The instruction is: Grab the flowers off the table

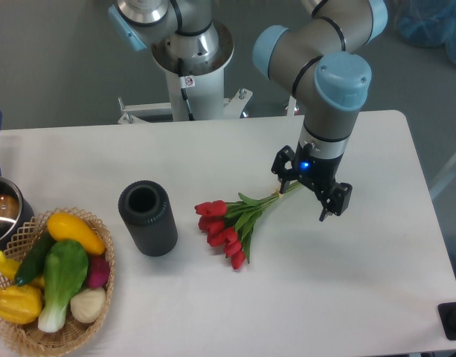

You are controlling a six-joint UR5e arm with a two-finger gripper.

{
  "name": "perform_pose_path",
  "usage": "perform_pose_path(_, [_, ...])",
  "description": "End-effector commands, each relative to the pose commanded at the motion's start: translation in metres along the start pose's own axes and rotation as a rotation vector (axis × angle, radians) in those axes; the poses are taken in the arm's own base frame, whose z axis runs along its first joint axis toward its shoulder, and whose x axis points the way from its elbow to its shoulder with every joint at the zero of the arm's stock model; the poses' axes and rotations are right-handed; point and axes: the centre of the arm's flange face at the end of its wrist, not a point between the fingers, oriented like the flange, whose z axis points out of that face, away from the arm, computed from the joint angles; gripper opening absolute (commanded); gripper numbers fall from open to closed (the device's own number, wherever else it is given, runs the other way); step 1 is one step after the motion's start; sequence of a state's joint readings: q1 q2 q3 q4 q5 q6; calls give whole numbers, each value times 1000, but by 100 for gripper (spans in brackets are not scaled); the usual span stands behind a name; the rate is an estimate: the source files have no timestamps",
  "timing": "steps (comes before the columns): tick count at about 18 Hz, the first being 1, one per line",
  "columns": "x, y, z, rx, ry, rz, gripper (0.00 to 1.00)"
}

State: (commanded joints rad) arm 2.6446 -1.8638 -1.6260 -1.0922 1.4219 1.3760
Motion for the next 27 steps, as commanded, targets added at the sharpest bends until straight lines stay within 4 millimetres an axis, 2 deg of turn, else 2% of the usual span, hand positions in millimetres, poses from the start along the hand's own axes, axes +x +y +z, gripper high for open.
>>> perform_pose_path(5, [0, 1, -1, -13, -6, -3, 100])
perform_pose_path(13, [21, 11, 33, -12, 21, -9, 100])
perform_pose_path(16, [34, 15, 43, -21, 42, -8, 100])
perform_pose_path(19, [52, 16, 43, -24, 55, -4, 100])
perform_pose_path(22, [59, 13, 43, -25, 60, 3, 100])
perform_pose_path(27, [90, -9, 62, -72, 97, 61, 100])
